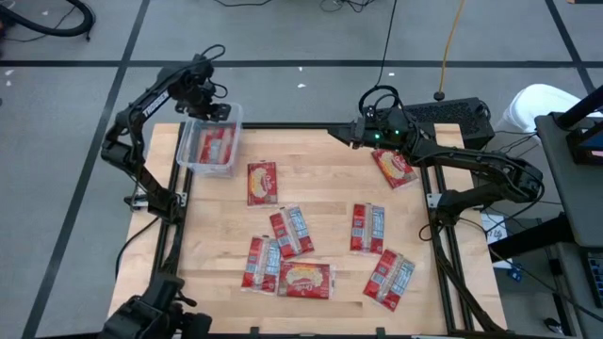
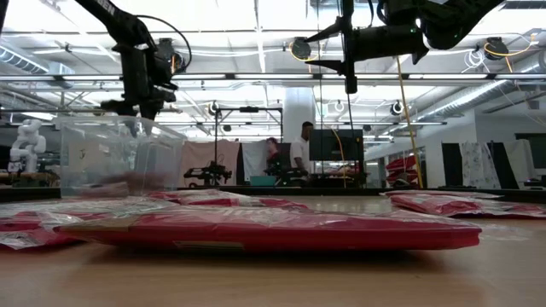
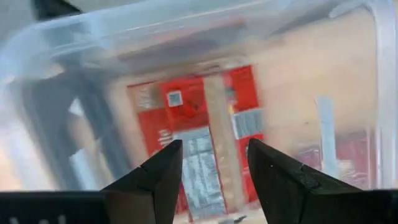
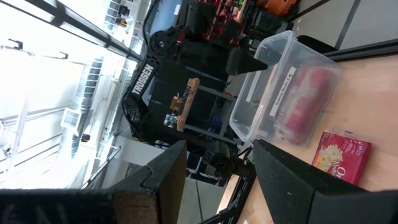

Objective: Sort popcorn bags into baskets
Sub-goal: Put the red popcorn bag into the transparent container

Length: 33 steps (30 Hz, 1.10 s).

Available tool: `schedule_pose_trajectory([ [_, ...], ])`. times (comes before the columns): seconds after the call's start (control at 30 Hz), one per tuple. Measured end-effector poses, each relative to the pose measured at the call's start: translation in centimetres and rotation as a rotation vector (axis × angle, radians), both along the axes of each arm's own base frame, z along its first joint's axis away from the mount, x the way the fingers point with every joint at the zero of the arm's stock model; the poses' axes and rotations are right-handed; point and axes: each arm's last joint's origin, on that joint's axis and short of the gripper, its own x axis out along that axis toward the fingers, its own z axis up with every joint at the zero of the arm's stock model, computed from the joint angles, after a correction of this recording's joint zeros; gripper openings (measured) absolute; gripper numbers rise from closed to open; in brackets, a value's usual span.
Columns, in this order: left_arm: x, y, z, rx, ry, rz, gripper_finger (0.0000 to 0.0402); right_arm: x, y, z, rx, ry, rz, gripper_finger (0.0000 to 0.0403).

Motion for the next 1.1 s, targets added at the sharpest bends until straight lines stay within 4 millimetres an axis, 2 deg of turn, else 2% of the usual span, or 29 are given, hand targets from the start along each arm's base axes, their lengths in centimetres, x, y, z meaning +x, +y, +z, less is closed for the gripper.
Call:
schedule_pose_trajectory([
  [0.2, 1.4, -1.7, 0.2, -0.068, -0.015, -0.083, 0.0186, 0.0, 0.0, 0.0, 0.011, -0.003, 0.002, 0.0180],
  [0.27, 2.0, -2.0, -0.3, -0.071, 0.014, -0.072, 0.0186, 0.0, 0.0, 0.1, 0.016, -0.006, 0.002, 0.0180],
  [0.5, 2.0, -3.3, -4.7, -0.151, 0.093, 0.073, 0.0187, 0.1, 0.4, 0.1, 0.037, -0.010, 0.017, 0.0180],
  [0.63, 1.6, -3.7, -6.6, -0.156, 0.115, 0.071, 0.0187, 0.3, 0.8, 0.1, 0.042, -0.010, 0.033, 0.0180],
  [0.77, 1.6, -3.7, -7.1, -0.117, 0.132, 0.045, 0.0198, 0.4, 0.9, 0.1, 0.045, -0.009, 0.037, 0.0180],
  [0.97, 1.8, -3.0, -7.1, -0.031, 0.129, 0.083, 0.0238, 0.4, 0.8, 0.0, 0.046, -0.004, 0.038, 0.0180],
  [1.1, 2.3, -2.5, -7.0, -0.004, 0.051, 0.094, 0.0260, 0.4, 0.9, 0.0, 0.037, -0.002, 0.039, 0.0180],
])
